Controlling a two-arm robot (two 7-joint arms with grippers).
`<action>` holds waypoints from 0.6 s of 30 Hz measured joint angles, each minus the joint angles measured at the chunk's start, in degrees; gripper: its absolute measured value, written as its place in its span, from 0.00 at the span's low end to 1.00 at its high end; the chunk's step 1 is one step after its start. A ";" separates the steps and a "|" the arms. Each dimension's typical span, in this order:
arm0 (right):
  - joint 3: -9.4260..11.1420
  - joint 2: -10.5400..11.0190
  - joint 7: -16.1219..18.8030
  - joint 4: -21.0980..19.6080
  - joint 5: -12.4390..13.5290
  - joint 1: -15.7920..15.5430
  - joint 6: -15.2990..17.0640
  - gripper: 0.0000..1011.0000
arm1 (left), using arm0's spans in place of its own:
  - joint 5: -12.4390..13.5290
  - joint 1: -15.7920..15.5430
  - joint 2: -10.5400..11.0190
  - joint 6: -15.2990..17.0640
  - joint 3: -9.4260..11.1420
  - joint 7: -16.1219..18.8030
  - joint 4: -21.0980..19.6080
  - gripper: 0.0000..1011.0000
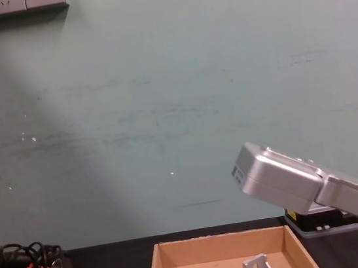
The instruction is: Use one hand to pick up the angle iron from the table and place it into the box.
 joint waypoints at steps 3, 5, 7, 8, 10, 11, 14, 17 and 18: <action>-0.18 -0.03 0.13 0.11 -0.10 0.12 -0.01 0.70 | 0.00 0.00 0.00 0.00 0.00 0.00 0.00 0.99; -0.25 -0.03 0.15 0.13 -0.16 0.17 -0.02 0.62 | 0.00 0.00 0.00 0.00 0.00 0.00 0.00 0.99; -0.38 -0.03 0.15 0.13 -0.28 0.22 -0.01 0.59 | 0.00 0.00 0.00 0.00 0.00 0.00 0.00 0.99; -0.41 -0.02 0.15 0.13 -0.34 0.24 -0.01 0.57 | 0.00 0.00 0.00 0.00 0.00 0.00 0.00 0.99; -0.50 0.03 0.14 0.13 -0.54 0.28 -0.01 0.48 | 0.00 0.00 0.00 0.00 0.00 0.00 0.00 0.99; -0.51 0.04 0.13 0.12 -0.58 0.28 0.00 0.47 | 0.00 0.00 0.00 0.00 0.00 0.00 0.00 0.99; -0.52 0.13 0.10 0.08 -0.67 0.28 0.01 0.36 | 0.00 0.00 0.00 0.00 0.00 0.00 0.00 0.99; -0.52 0.25 0.03 -0.12 -0.79 0.27 0.05 0.27 | 0.00 0.00 0.00 0.00 0.00 0.00 0.00 0.99; -0.52 0.28 -0.02 -0.17 -0.85 0.27 0.07 0.24 | 0.00 0.00 0.00 0.00 0.00 0.00 0.00 0.99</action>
